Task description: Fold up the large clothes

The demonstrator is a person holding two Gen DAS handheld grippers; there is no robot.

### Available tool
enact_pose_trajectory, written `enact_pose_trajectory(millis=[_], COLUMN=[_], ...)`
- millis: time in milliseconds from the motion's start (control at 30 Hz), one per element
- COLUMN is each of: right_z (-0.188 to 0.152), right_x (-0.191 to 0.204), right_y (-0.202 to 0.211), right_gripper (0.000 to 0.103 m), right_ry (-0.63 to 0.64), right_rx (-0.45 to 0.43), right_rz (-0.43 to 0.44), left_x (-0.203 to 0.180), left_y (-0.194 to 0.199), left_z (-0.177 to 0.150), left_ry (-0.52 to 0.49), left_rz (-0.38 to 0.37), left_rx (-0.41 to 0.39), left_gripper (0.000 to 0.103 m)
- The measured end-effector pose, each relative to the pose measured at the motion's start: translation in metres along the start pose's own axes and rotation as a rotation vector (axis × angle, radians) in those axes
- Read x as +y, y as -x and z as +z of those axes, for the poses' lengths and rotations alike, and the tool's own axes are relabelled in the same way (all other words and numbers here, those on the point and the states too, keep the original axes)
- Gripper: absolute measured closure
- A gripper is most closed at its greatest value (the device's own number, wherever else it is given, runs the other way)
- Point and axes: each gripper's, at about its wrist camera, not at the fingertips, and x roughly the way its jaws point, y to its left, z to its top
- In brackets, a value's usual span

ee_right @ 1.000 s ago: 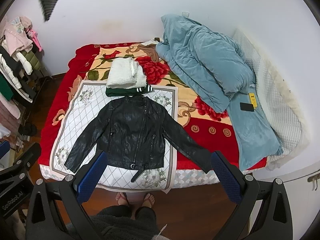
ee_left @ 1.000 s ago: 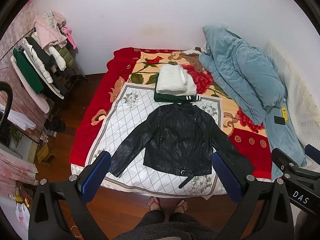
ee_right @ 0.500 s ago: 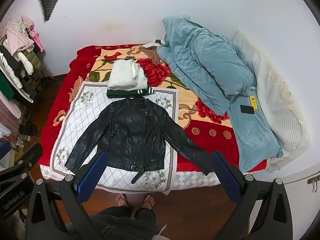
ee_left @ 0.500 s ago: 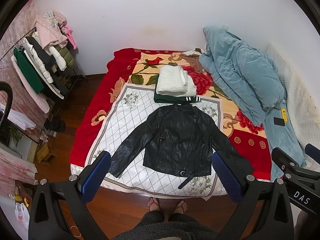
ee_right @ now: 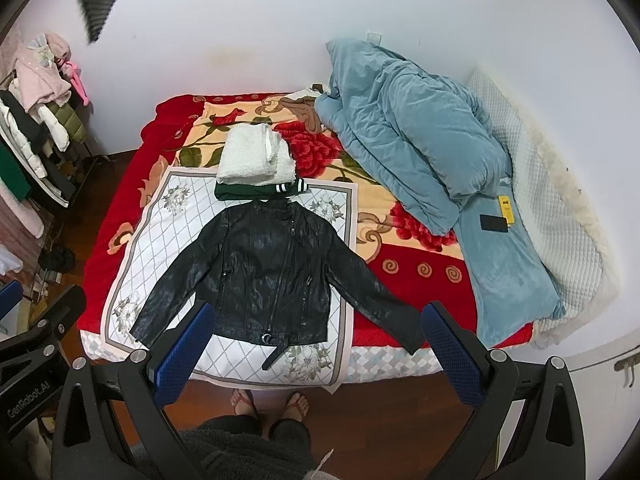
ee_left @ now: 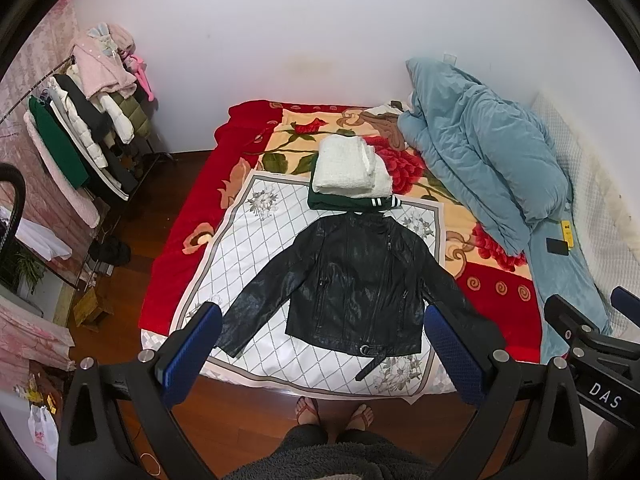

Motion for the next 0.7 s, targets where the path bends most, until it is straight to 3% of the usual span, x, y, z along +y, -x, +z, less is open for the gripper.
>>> enact_pose_trajectory(millis=[700], right_z=[-0.0047], right_x=[0.0014], right_y=[0.0015], right_gripper=[0.0], right_ry=[-0.002], right_rx=[-0.004], right_rz=[0.001], left_x=[0.0009], left_y=[0.0008], left_z=[-0.0024], left_ry=[-0.001], left_rz=[-0.001], left_rx=[-0.003], left_gripper=[0.0])
